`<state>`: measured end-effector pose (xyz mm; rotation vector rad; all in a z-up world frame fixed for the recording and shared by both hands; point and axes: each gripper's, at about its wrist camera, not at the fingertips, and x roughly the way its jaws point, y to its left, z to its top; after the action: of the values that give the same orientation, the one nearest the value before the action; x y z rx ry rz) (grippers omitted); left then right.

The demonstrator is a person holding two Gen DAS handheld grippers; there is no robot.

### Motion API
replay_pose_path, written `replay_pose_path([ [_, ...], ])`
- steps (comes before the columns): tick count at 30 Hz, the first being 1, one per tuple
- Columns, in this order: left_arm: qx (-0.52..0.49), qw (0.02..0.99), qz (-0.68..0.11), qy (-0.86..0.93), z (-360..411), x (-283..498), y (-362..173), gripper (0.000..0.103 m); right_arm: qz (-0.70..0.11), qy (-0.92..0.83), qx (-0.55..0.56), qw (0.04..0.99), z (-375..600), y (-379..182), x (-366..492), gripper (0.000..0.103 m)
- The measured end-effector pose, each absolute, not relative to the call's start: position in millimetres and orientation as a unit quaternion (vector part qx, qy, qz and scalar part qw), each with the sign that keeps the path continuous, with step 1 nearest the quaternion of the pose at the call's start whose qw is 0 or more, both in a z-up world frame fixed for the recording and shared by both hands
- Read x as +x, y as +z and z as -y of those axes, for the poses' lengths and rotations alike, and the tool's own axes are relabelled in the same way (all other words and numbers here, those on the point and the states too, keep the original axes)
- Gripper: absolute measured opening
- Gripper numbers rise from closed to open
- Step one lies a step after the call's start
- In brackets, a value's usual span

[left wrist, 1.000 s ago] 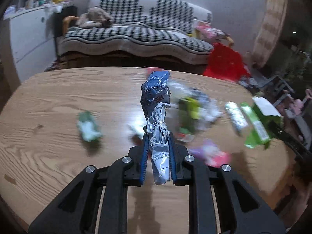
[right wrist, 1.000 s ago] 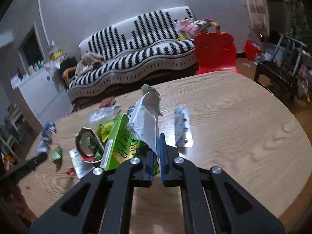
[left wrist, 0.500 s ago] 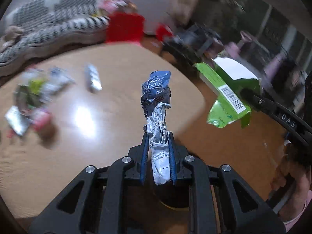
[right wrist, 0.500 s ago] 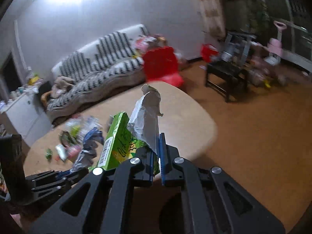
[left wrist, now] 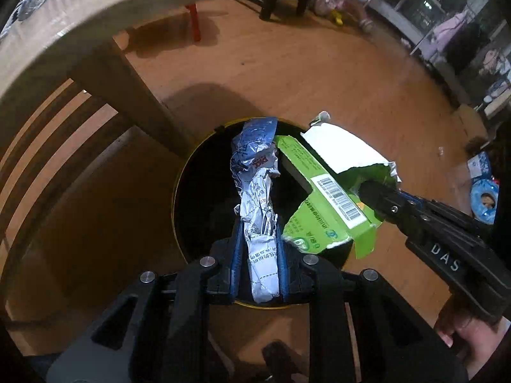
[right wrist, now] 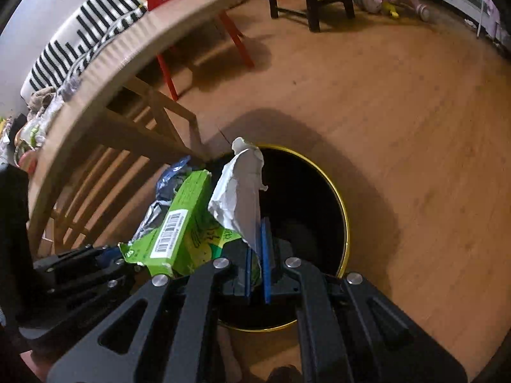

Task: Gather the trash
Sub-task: 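Carry both items to the black bin and open both tools, then grasp the green plastic tray with left tool while right grasps blister pack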

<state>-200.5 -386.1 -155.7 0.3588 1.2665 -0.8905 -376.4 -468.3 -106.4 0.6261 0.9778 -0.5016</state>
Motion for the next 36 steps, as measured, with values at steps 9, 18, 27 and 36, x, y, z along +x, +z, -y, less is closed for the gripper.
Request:
replay_pose_path([
  [9,0.173,0.696,-0.58,-0.386,403.2,-196.2,-170.6,0.059,-0.45,-0.258,0.312,0.796,477.1,-106.5,-378.1,0.009],
  [18,0.125,0.711,-0.558,-0.41,389.1,-203.0,-129.7,0.097,-0.361,-0.278,0.32,0.831,495.9,-56.4,-397.6,0.096],
  [27,0.04,0.843,-0.43,-0.32,255.7,-143.9,20.1,0.097,-0.309,-0.202,0.215,0.904,445.3,16.2,-293.3,0.096],
  [36,-0.043,0.899,-0.436,0.013,29.0,-24.1,24.7,0.097,-0.35,-0.117,0.144,0.918,361.9,24.3,-128.2,0.096],
])
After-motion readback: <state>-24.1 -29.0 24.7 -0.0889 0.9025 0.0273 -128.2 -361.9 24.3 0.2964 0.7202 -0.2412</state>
